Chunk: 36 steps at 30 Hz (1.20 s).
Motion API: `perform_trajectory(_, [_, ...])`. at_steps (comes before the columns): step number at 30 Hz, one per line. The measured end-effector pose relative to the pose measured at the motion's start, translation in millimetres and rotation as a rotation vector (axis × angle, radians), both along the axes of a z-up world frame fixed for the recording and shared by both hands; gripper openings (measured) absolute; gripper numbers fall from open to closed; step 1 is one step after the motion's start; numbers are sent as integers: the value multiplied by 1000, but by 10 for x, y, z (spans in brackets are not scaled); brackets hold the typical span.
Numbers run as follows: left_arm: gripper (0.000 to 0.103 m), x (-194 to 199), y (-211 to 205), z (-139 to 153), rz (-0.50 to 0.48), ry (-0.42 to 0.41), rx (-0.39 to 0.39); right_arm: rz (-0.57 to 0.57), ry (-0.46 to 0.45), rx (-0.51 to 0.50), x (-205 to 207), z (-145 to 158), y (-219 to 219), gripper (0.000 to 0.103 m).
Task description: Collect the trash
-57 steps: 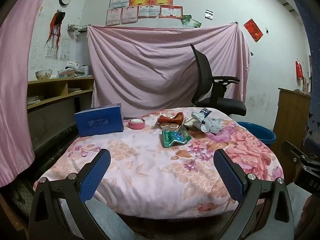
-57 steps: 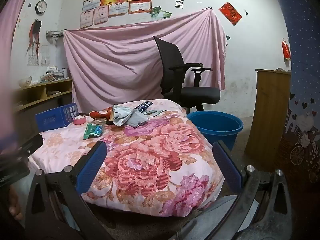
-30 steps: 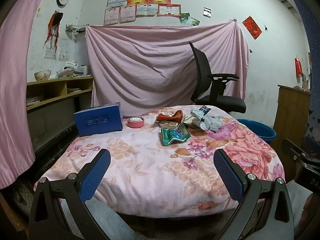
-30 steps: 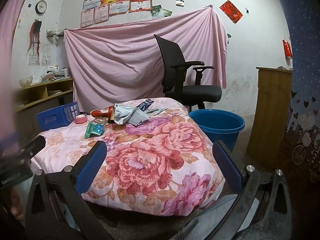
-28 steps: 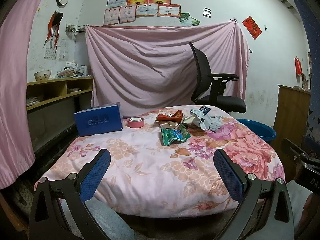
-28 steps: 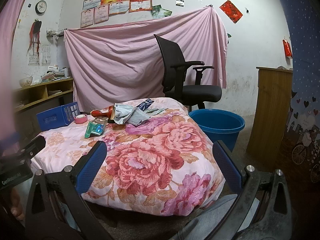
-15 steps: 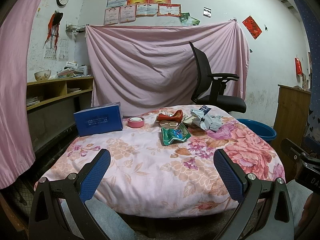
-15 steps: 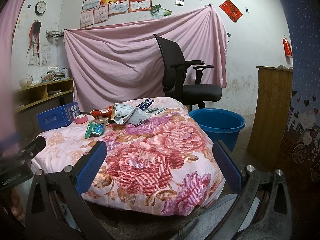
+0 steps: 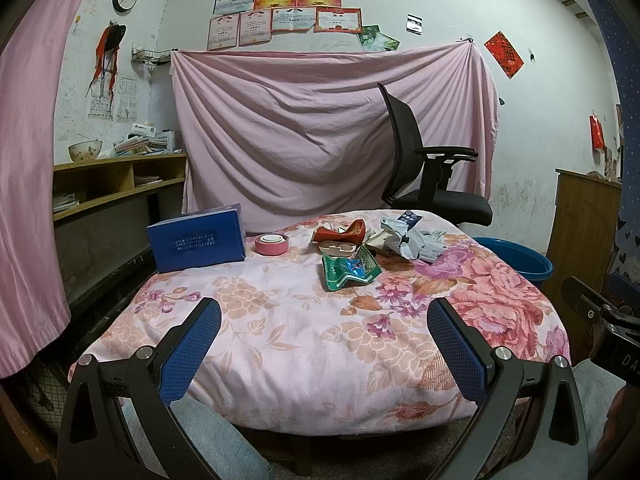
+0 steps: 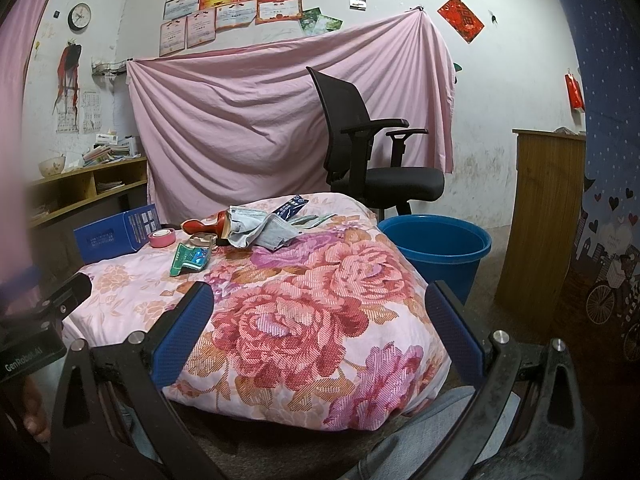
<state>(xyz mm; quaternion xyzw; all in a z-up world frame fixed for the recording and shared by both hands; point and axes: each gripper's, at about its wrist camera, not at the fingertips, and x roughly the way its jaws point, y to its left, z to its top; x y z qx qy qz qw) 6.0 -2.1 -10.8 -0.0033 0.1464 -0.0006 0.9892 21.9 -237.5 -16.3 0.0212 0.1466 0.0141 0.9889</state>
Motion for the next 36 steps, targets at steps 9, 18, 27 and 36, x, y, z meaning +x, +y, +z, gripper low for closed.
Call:
perform_trajectory(9, [101, -5, 8, 34, 2, 2, -1, 0, 1, 2, 0, -2, -4, 103])
perform_trajectory(18, [101, -5, 7, 34, 1, 2, 0, 1, 2, 5, 2, -1, -8, 103])
perform_trajectory(27, [101, -5, 7, 35, 1, 2, 0, 1, 3, 7, 11, 1, -22, 103])
perform_trajectory(36, [101, -4, 6, 34, 1, 3, 1, 2, 4, 8, -4, -11, 4, 103])
